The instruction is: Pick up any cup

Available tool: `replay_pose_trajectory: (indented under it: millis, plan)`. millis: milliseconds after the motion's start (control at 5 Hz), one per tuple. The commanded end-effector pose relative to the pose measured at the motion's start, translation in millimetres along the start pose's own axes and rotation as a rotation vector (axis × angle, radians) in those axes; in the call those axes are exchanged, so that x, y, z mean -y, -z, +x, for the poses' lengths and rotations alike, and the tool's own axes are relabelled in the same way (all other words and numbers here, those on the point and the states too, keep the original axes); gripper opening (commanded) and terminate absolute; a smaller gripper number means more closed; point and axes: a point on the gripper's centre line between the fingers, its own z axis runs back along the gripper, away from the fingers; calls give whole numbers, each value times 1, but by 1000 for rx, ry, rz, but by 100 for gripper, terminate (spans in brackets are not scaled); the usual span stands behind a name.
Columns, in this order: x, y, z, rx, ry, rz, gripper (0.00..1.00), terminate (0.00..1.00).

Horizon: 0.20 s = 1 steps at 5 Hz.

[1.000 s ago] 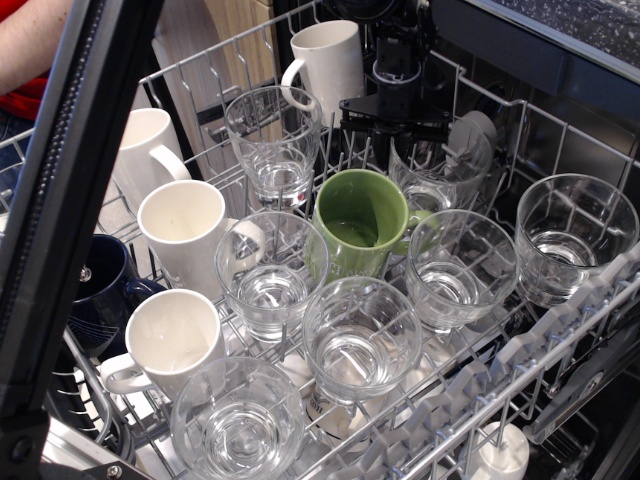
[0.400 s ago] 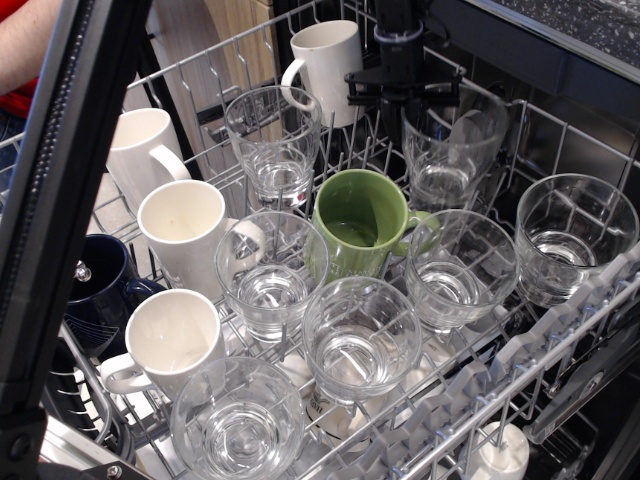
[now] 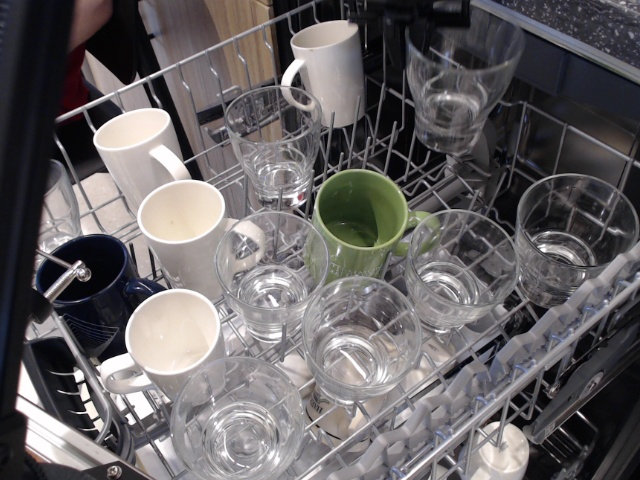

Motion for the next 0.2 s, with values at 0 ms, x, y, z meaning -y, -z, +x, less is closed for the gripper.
replay_pose_trajectory:
  millis: [0]
  plan:
    - [10, -72, 10, 173, 90, 35, 0, 100]
